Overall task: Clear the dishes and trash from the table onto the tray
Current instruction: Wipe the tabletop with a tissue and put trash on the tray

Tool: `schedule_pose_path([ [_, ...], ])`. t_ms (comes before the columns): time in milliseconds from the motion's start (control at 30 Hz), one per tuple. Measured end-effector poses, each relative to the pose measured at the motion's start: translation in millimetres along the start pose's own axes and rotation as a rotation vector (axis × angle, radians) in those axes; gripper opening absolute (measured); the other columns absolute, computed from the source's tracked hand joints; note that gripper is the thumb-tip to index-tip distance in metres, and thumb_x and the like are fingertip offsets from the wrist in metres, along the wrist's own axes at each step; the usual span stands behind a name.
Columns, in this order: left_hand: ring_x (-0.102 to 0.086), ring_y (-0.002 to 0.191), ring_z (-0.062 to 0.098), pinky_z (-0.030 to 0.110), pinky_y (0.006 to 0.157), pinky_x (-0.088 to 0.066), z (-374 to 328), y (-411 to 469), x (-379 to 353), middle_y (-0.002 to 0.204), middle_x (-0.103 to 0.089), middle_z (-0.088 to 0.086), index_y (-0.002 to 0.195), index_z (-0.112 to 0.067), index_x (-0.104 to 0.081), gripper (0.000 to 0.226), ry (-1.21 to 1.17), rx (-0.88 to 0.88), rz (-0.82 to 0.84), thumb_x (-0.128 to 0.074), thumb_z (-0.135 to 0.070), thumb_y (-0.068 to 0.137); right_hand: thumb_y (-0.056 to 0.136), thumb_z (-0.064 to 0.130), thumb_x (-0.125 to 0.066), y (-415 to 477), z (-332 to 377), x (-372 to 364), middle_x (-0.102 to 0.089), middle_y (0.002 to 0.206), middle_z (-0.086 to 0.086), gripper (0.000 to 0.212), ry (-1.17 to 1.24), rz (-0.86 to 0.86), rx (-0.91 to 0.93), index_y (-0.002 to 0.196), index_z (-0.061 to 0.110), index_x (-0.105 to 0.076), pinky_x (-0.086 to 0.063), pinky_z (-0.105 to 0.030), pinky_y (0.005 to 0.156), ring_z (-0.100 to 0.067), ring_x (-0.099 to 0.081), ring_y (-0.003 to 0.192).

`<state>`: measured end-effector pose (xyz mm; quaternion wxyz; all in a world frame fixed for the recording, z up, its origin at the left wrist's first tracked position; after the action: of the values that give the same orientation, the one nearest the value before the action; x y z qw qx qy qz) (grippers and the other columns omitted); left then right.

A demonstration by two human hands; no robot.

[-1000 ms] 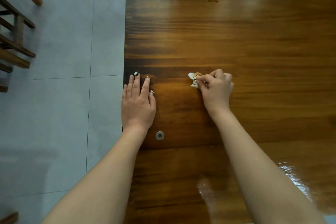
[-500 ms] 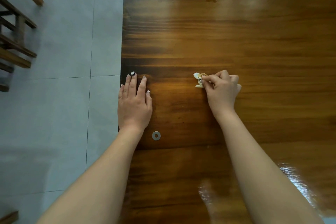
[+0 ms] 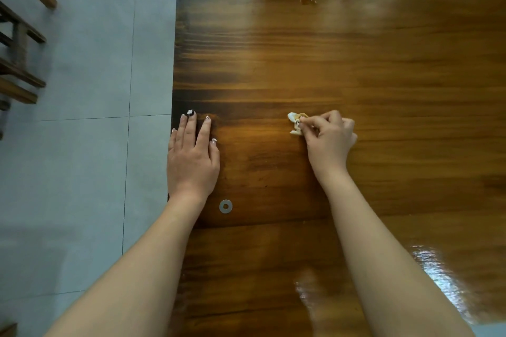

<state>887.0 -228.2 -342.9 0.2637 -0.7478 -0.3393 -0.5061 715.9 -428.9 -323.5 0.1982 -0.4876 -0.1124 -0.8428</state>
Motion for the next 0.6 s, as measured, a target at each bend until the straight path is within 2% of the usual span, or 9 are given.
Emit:
schedule_pose_path([
  [200,-0.01,0.148,0.022,0.033,0.117,-0.002,-1.0,-1.8,0.3,0.158,-0.022,0.007,0.147,-0.019,-0.035,0.047,-0.014,0.003,-0.002,-0.038,-0.028,0.102,0.09,0.029,-0.063,-27.9,-8.6,6.0,-0.051,0.095,0.008,0.016,-0.032,0.043,0.036,0.102,0.026,-0.074,-0.021,-0.033,0.083,-0.022,-0.04,0.103],
  [300,-0.011,0.148,0.023,0.032,0.117,-0.001,-1.0,-0.6,1.0,0.158,-0.022,0.008,0.147,-0.018,-0.035,0.046,-0.013,0.003,-0.005,-0.038,-0.028,0.102,0.088,0.023,-0.066,-49.1,-15.8,11.3,-0.056,0.098,0.002,0.018,-0.069,0.038,0.075,0.103,0.027,-0.075,-0.02,-0.035,0.082,-0.027,-0.043,0.1],
  [600,-0.008,0.148,0.021,0.031,0.117,0.001,-1.9,-0.5,3.2,0.159,-0.02,0.006,0.148,-0.02,-0.033,0.047,-0.025,0.002,0.006,-0.036,-0.029,0.102,0.094,0.027,-0.057,0.9,3.9,5.1,-0.055,0.105,0.001,0.021,-0.095,0.016,0.051,0.109,0.029,-0.072,-0.02,-0.032,0.084,-0.024,-0.04,0.106],
])
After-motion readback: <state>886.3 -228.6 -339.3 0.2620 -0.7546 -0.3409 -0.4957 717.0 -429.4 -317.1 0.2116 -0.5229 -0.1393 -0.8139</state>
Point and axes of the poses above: each hand's wrist, its own y-axis towards the middle knuckle, its own x-axis out of the back of the hand, z = x × y, the point moved 9 cm from there along y, towards the middle knuckle
